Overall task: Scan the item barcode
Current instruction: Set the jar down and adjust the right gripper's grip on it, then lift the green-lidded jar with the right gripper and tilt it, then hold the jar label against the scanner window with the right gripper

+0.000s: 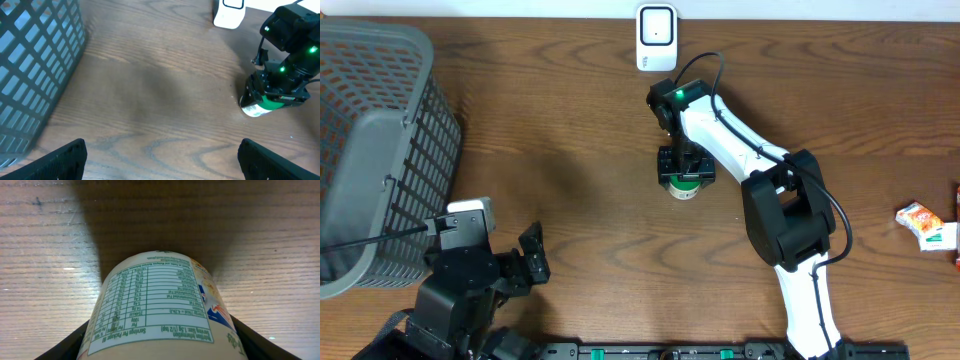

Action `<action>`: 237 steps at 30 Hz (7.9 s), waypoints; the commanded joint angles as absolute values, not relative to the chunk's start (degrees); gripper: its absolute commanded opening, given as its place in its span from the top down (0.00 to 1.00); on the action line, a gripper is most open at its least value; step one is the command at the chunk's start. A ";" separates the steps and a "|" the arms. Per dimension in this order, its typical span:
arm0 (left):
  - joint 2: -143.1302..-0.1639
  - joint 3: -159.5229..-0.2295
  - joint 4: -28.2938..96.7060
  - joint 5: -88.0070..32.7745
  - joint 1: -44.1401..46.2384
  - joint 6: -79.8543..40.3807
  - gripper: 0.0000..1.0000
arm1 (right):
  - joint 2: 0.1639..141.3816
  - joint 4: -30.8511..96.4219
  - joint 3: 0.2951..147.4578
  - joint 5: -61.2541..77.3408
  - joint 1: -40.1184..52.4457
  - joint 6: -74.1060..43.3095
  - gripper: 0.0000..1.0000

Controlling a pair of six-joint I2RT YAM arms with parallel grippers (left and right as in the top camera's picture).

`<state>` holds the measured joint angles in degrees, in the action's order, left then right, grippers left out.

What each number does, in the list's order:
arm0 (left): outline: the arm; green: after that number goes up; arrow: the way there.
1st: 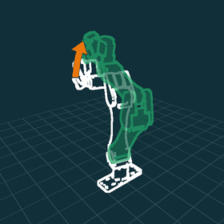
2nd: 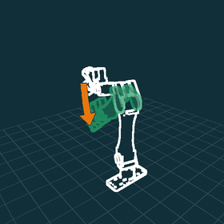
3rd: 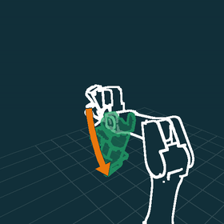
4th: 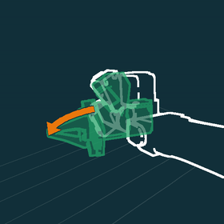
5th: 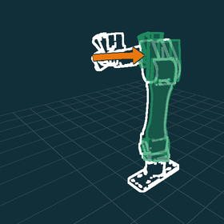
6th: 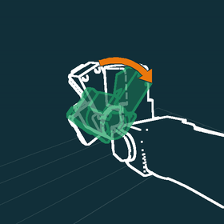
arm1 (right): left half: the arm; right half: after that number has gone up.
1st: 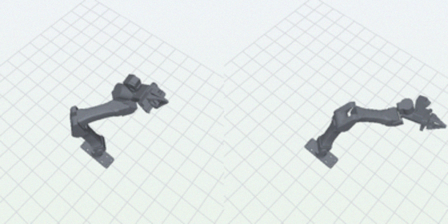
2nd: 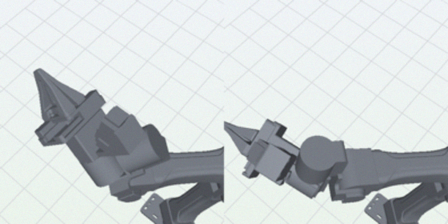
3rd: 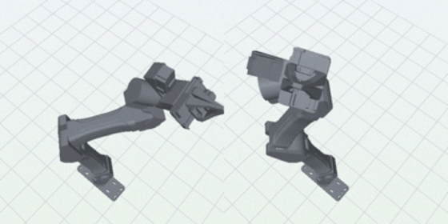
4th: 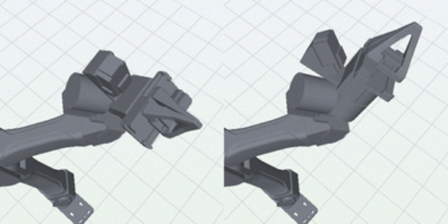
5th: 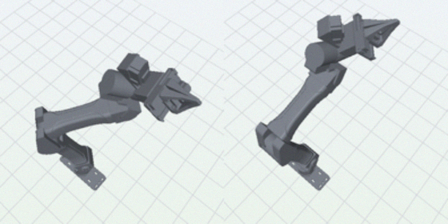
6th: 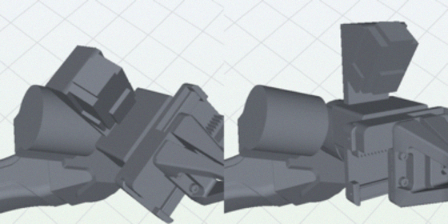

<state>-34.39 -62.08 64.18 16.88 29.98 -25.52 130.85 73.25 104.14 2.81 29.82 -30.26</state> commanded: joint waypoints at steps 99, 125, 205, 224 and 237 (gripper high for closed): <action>-34.79 -61.08 64.25 17.65 29.58 -25.76 0.03 | 127.70 76.69 108.68 5.08 32.62 -43.53 0.52; -34.79 -61.08 64.25 17.65 29.58 -25.76 0.03 | 127.70 97.45 120.57 43.27 13.58 -22.17 0.46; -34.79 -61.08 64.25 17.65 29.58 -25.76 0.03 | 143.96 -9.93 117.16 -6.17 23.73 0.69 0.51; -34.79 -61.08 64.25 17.65 29.58 -25.76 0.03 | 148.97 -17.69 117.14 -6.17 24.10 4.58 0.56; -34.79 -61.08 64.25 17.65 29.58 -25.76 0.03 | 149.93 -23.59 117.14 -6.22 24.34 4.73 0.50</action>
<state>-34.68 -61.49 64.16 16.88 29.98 -25.52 149.56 -23.07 116.49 -5.89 23.92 4.01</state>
